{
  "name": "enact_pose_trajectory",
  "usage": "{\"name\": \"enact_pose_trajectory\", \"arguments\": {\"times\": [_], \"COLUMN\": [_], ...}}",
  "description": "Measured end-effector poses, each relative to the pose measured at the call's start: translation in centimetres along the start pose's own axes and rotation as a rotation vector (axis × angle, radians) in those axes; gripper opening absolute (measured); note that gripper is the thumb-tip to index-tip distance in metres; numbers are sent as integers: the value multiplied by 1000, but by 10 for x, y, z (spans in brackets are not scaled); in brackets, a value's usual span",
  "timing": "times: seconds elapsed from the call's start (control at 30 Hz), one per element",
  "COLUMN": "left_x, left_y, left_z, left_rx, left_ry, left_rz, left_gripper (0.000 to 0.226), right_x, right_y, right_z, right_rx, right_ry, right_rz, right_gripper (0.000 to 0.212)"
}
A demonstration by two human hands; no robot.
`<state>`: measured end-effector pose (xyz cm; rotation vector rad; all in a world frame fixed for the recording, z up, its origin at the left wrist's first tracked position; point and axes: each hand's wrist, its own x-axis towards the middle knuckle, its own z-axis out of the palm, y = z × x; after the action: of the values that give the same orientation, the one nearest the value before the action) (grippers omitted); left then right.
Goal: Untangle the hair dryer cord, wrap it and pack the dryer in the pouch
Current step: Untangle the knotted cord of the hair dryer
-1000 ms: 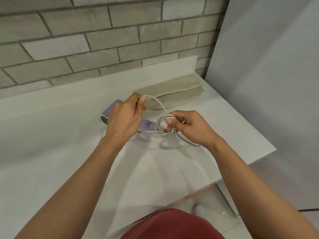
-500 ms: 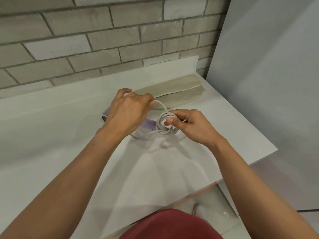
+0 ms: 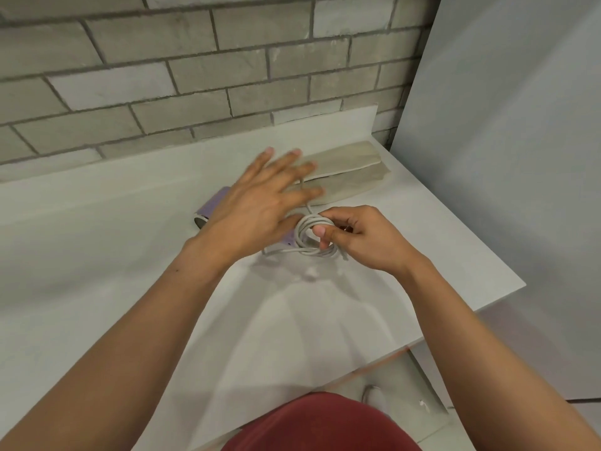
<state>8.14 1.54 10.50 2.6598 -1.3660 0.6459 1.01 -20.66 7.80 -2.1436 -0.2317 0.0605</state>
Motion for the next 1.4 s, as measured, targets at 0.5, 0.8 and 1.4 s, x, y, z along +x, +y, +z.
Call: {"name": "enact_pose_trajectory", "arguments": {"times": [0.5,0.8,1.4], "left_x": [-9,-15,15], "left_y": [-9,-3,-2], "left_z": [8,-3,-6], "left_rx": [-92,-165,60], "left_ry": [227,154,-24], "left_rz": [-560,-654,-150], "left_gripper": [42,31,51], "right_x": [-7,-4,-10], "right_y": [5,1,-2], "right_z": [2,7,-5], "right_rx": [148,297,211], "right_ry": [20,66,39], "right_rz": [24,48,29], "right_gripper": [16,13,15]}}
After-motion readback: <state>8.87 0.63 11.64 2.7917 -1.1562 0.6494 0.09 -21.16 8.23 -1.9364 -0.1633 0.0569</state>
